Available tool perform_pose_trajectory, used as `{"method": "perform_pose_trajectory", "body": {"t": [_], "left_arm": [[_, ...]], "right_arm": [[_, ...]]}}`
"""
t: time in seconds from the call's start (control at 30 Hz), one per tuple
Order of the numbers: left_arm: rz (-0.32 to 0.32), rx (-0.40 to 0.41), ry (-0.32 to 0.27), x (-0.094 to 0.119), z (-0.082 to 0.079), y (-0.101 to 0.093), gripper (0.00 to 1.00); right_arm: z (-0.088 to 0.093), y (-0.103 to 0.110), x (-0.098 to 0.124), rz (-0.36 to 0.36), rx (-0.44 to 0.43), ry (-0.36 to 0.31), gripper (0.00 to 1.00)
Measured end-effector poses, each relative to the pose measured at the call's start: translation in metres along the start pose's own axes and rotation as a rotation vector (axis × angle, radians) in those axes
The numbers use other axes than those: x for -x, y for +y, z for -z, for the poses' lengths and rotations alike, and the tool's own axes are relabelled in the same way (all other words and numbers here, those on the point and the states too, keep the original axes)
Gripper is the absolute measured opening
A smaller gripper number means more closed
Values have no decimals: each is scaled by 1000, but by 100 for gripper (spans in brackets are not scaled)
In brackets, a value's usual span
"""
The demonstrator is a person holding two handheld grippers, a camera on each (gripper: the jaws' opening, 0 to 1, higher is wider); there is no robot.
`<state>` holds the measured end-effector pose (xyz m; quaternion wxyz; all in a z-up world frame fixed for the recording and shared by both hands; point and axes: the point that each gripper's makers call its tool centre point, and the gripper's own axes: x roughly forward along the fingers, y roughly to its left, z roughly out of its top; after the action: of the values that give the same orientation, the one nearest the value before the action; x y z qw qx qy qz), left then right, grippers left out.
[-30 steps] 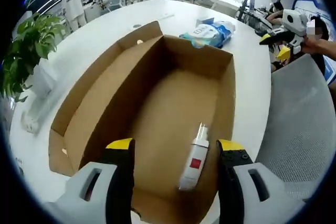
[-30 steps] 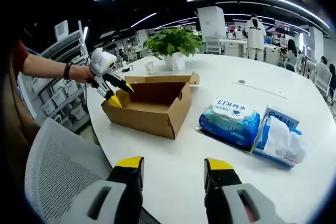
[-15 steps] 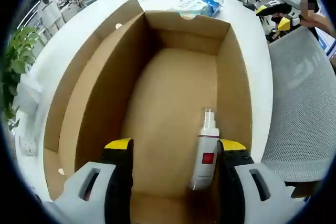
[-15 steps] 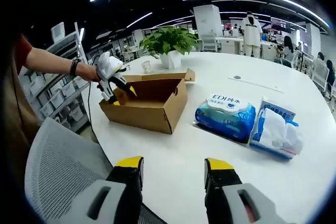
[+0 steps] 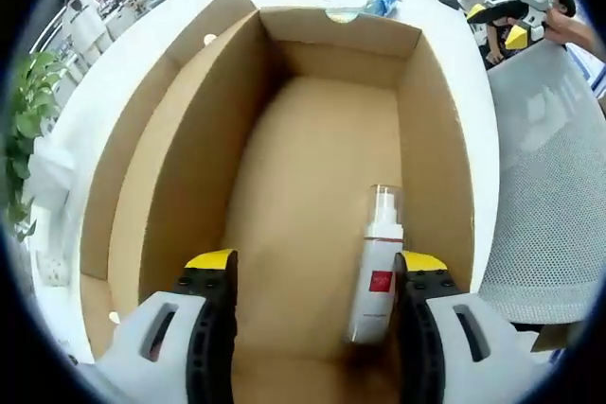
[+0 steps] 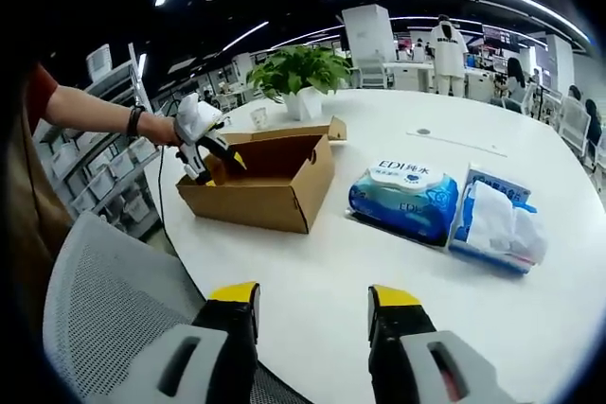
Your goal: Operate the shoe box by opening the lid, removing the specified soft item, and placing it in the target area until the item is outside and the box remains undamaged.
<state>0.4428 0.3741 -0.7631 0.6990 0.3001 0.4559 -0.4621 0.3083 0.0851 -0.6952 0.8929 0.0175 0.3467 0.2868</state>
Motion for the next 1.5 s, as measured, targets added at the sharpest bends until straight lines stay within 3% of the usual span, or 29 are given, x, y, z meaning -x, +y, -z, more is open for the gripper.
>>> {"method": "perform_pose_trajectory", "body": {"t": [0.27,0.4,0.63,0.73,0.97,1.03,1.2,1.37,1.5], "left_arm": [[18,-28,-6,7,-1,-13,64],[15,-78,63,0,14,-14,61],[26,-81,42,-8,8,-13,54],[34,-94,43,-12,9,-14,48],[43,-237,56,-21,11,-22,27],[45,-258,54,-23,11,-23,26],[43,-279,46,-25,12,-23,21],[31,-215,14,-24,10,-22,20],[17,-215,10,-22,11,-19,20]], "right_arm": [[1,2,0,0,-7,-5,43],[3,1,0,2,-12,-4,43],[4,0,1,8,-18,-4,43],[4,0,1,8,-20,-2,42],[5,2,0,3,-19,6,42],[5,2,-1,2,-21,4,42],[7,4,-2,-1,-24,11,42],[4,8,-4,-8,-24,9,42],[3,10,-6,-22,-13,15,42]]}}
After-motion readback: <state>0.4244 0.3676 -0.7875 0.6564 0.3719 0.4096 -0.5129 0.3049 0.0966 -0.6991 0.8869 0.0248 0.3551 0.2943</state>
